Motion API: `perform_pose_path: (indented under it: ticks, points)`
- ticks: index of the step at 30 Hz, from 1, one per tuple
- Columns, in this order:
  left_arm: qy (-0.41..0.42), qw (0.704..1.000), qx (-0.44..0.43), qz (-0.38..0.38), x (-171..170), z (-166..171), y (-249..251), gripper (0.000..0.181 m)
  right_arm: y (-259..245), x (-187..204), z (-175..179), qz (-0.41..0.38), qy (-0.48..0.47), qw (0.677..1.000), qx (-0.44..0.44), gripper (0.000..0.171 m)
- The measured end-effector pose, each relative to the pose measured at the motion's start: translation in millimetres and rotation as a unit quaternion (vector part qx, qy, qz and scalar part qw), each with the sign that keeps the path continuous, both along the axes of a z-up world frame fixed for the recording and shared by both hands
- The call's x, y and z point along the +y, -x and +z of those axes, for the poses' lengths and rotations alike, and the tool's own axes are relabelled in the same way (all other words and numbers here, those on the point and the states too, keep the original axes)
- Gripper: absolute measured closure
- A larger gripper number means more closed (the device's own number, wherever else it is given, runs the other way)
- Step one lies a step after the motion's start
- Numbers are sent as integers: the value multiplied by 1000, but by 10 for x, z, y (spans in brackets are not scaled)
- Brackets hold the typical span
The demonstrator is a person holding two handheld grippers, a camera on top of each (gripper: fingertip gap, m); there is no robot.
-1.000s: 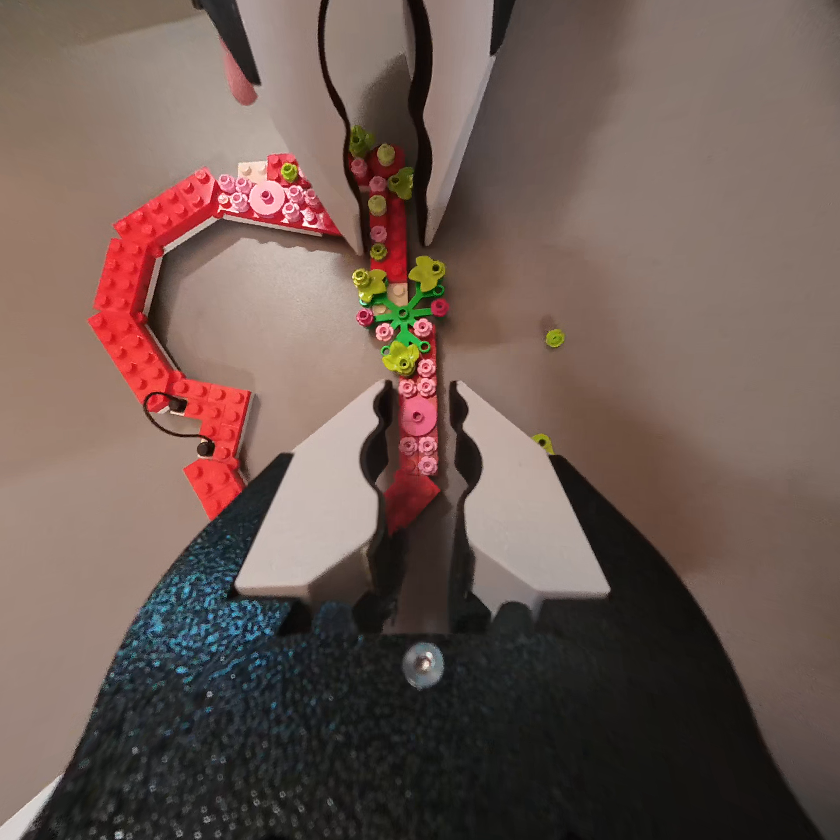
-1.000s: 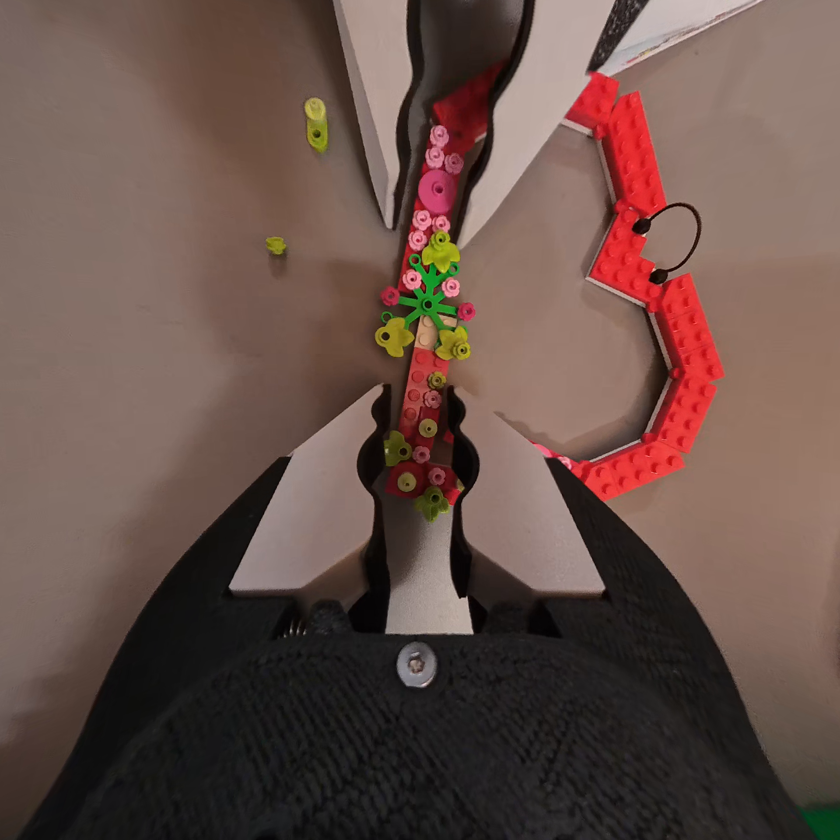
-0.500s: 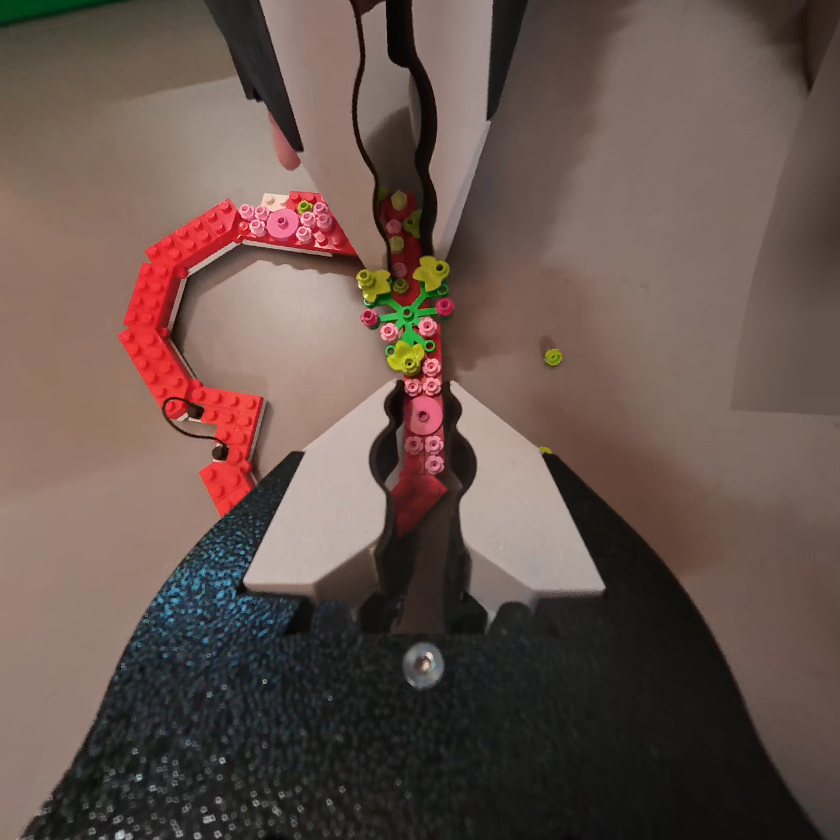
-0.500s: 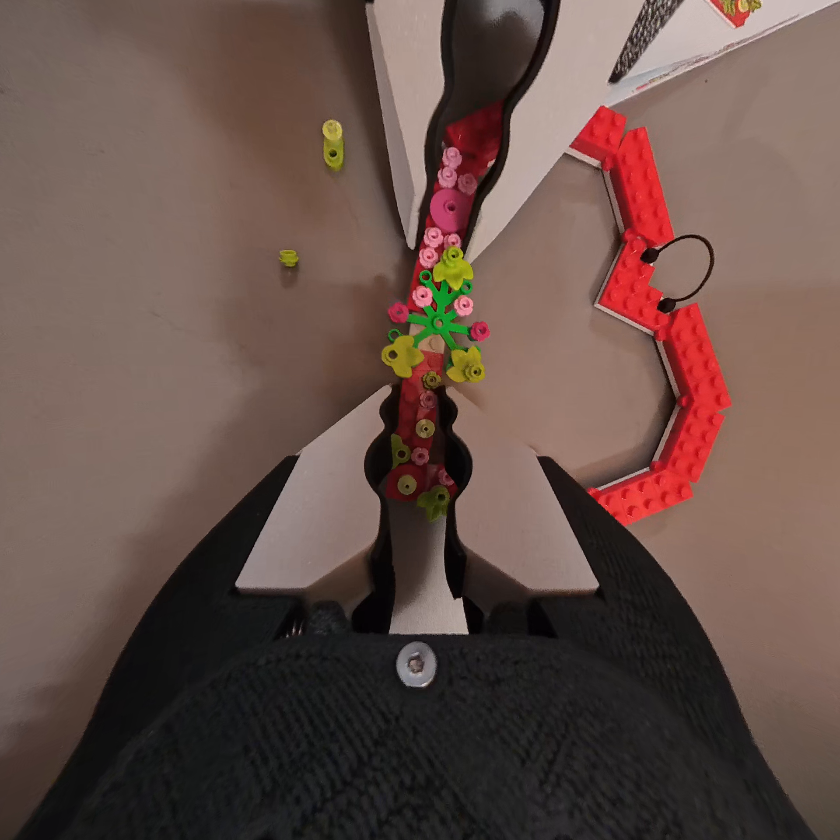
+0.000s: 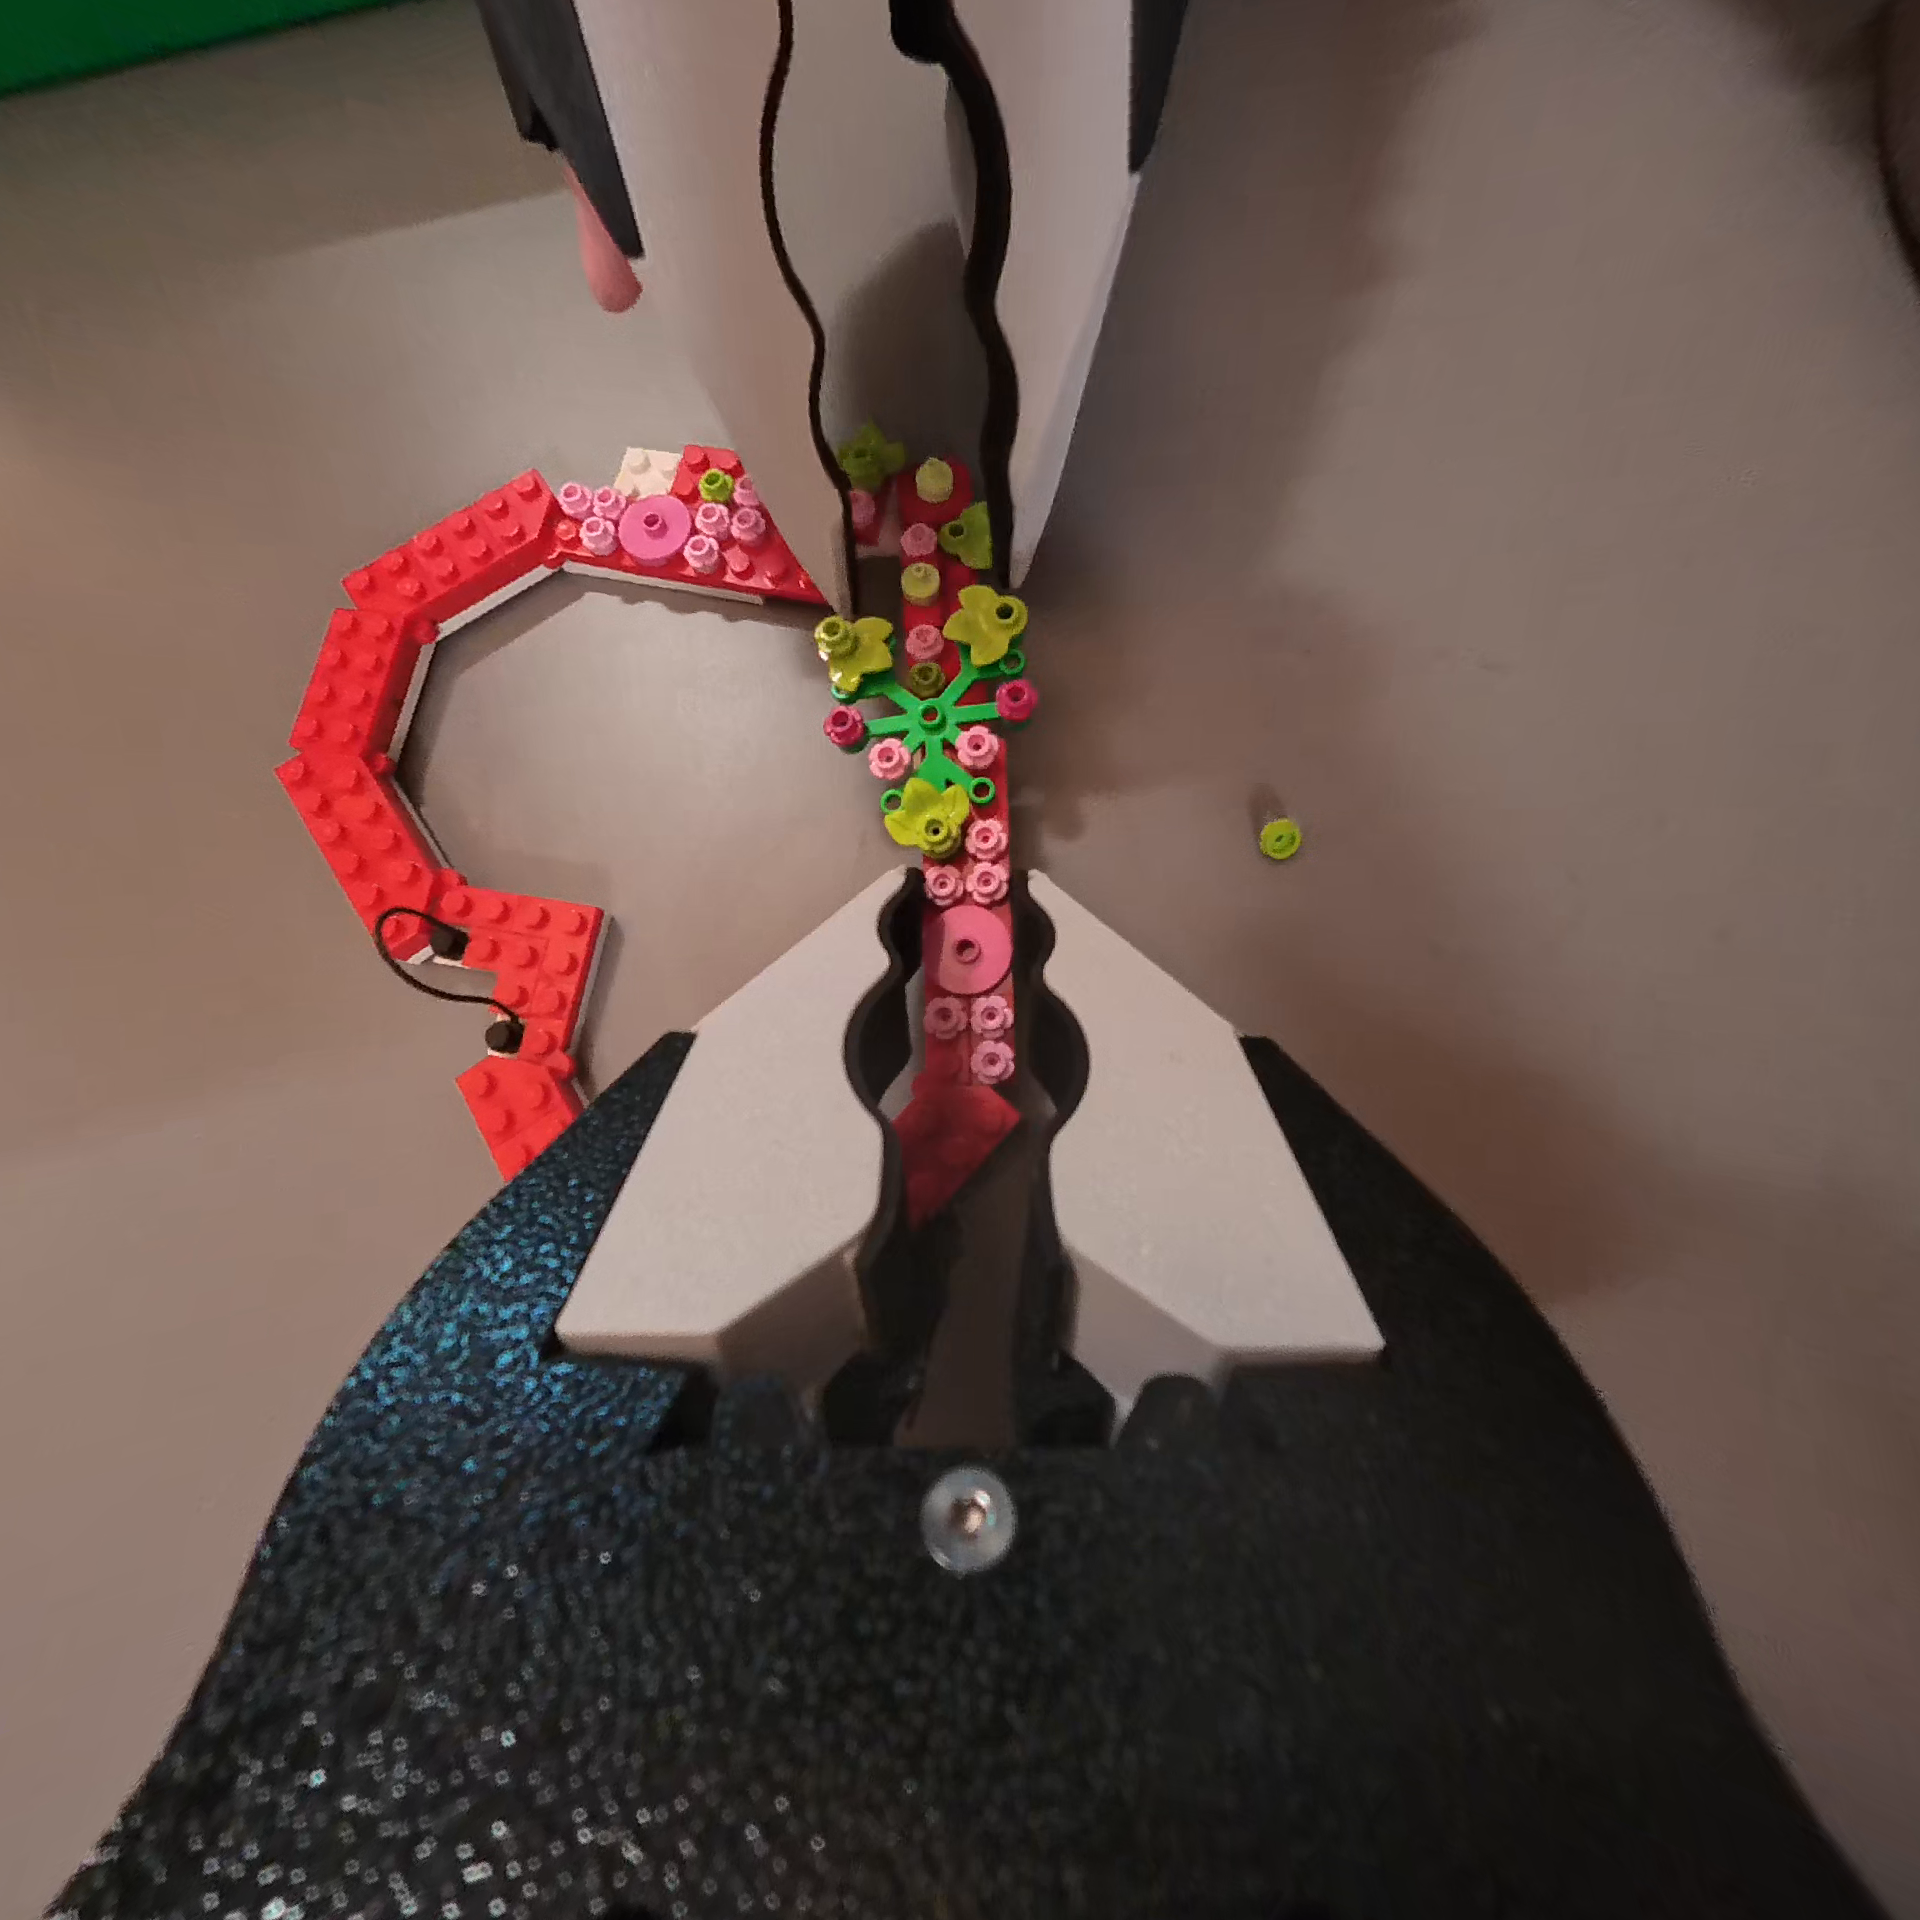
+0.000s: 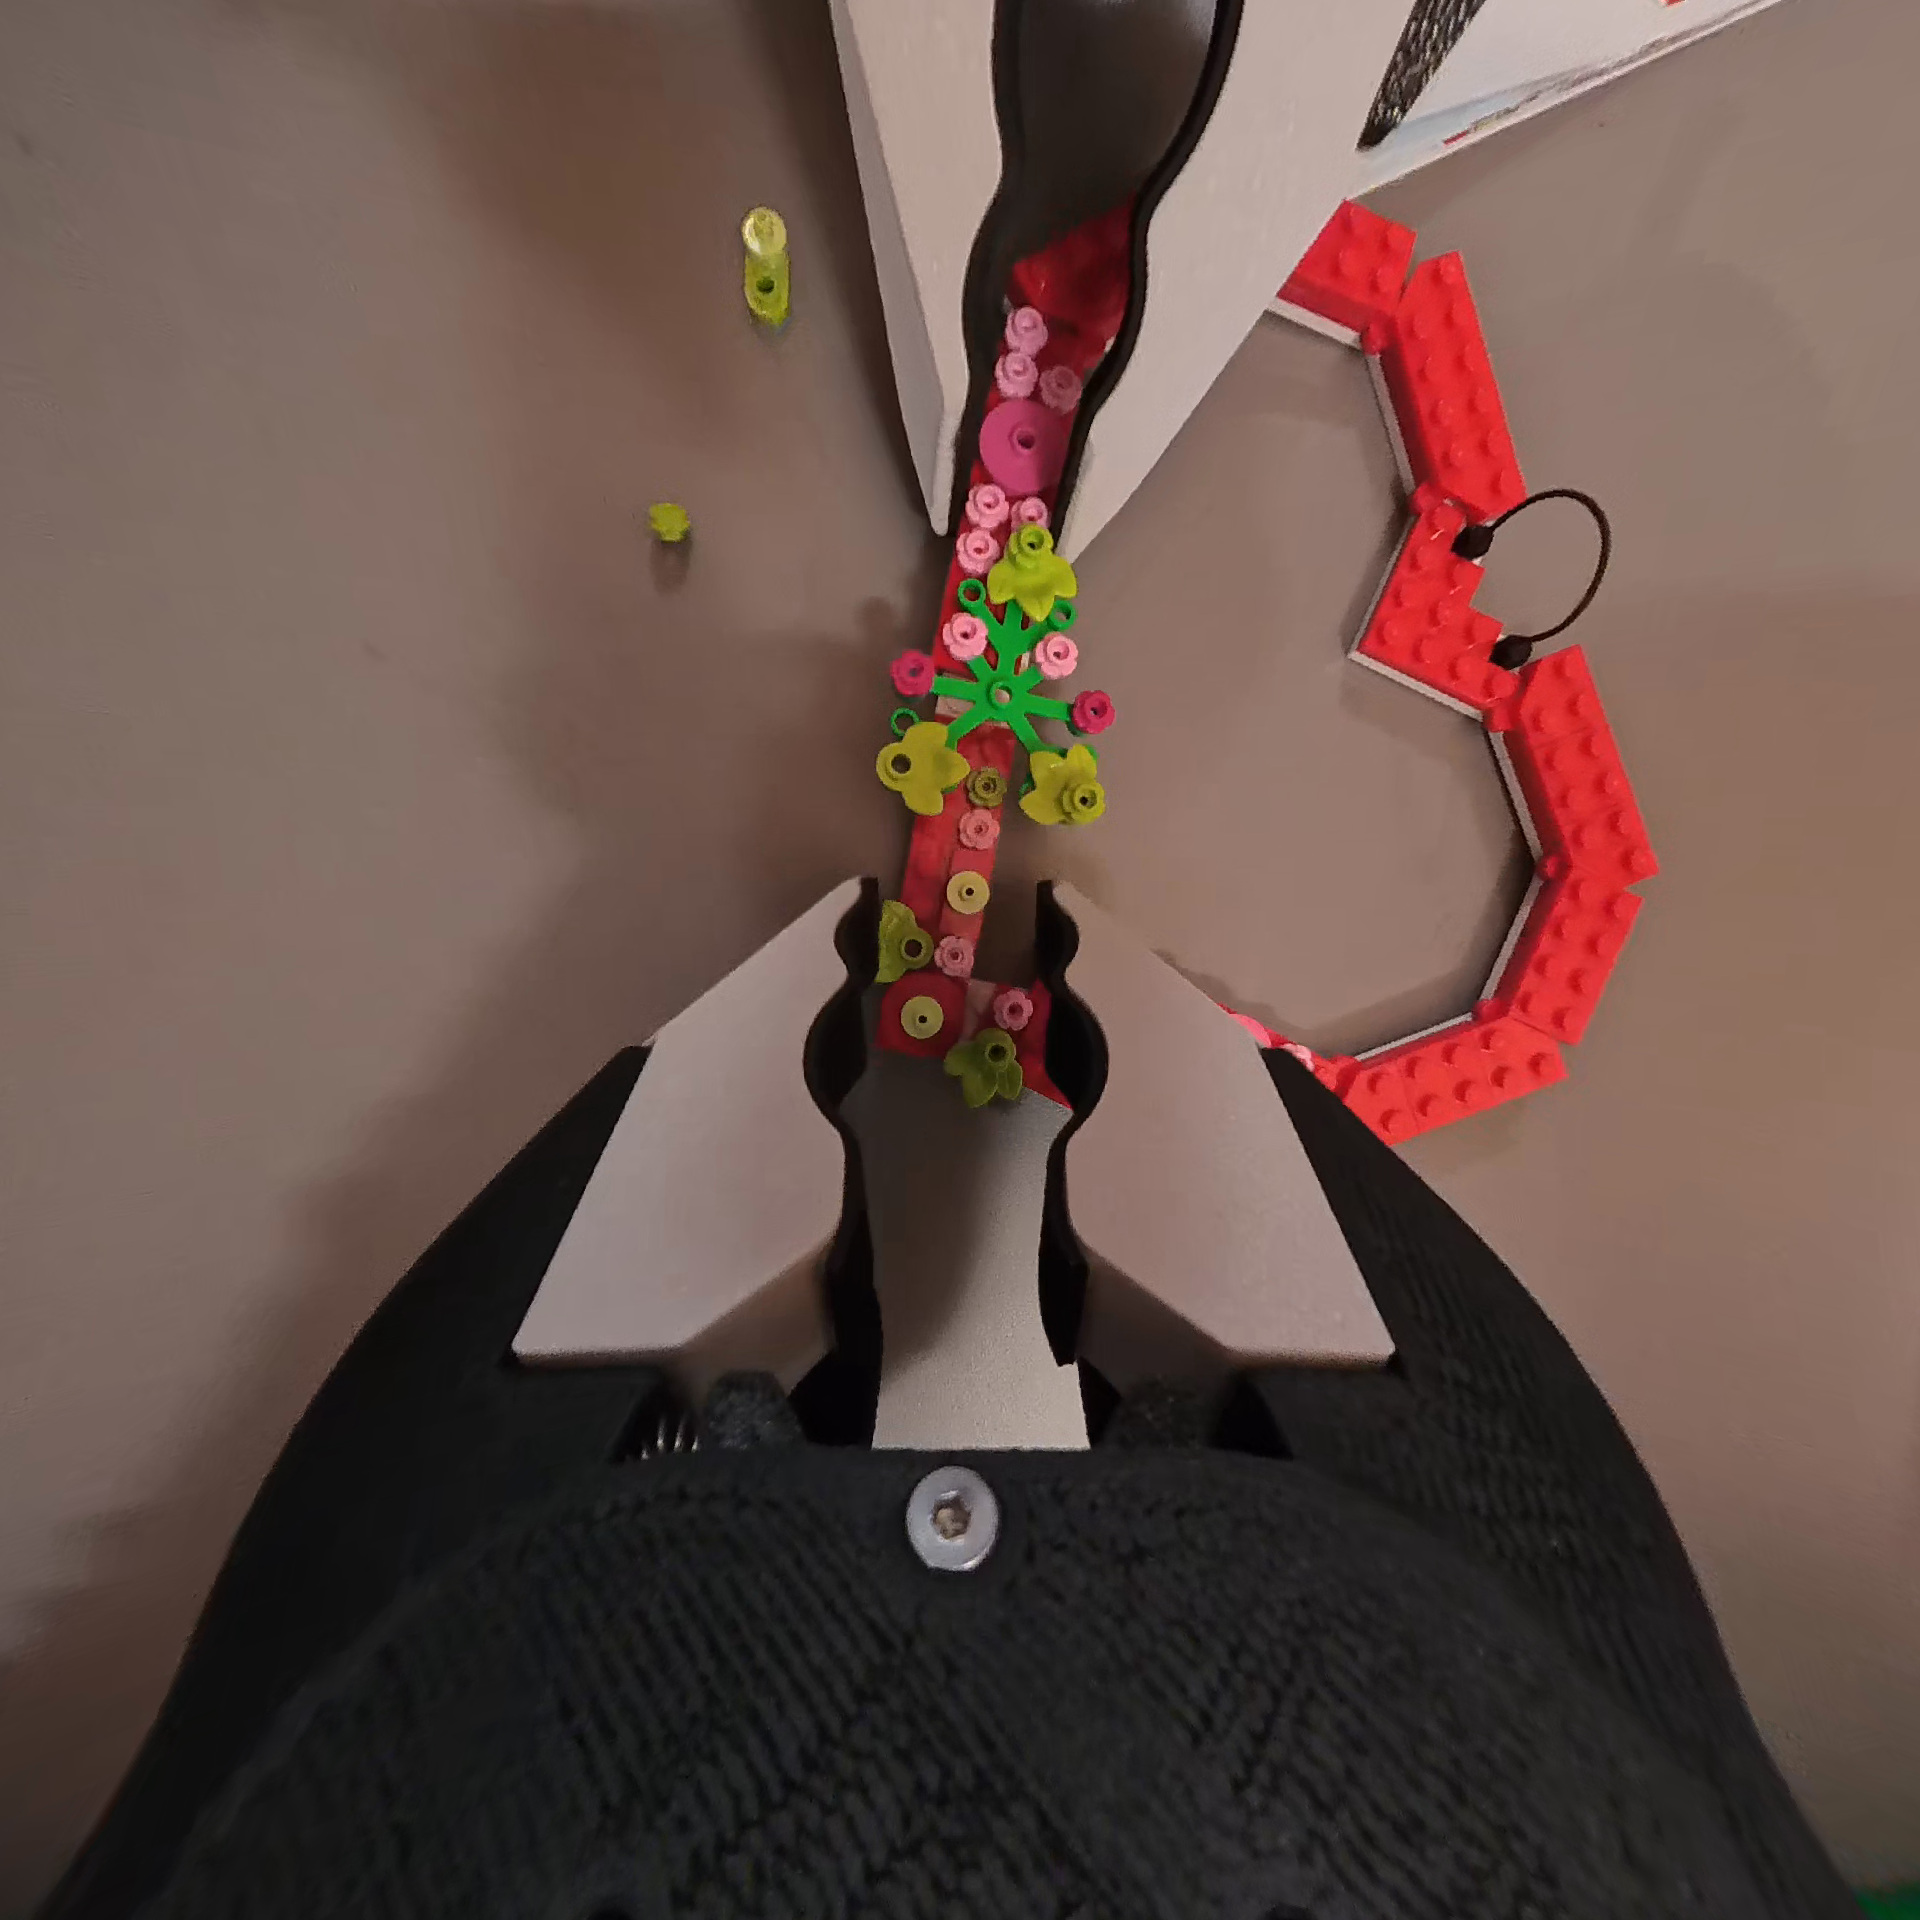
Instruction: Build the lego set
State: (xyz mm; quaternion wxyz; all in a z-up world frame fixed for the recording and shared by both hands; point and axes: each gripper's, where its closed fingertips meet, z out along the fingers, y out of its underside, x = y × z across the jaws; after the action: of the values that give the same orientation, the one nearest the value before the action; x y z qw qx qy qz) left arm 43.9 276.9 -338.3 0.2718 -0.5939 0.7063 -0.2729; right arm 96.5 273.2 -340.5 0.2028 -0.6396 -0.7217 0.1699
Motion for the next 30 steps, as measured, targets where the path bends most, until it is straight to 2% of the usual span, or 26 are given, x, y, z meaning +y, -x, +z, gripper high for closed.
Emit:
perform_pose_path:
  ticks: [6,30]
  points:
    - [-5,1000,-6,-2,-2,-9,-27,167,4,-35,-44,8,10,1000,5,151]
    - [-8,1000,11,12,21,-58,-25,166,61,-35,-39,-10,27,998,49,152]
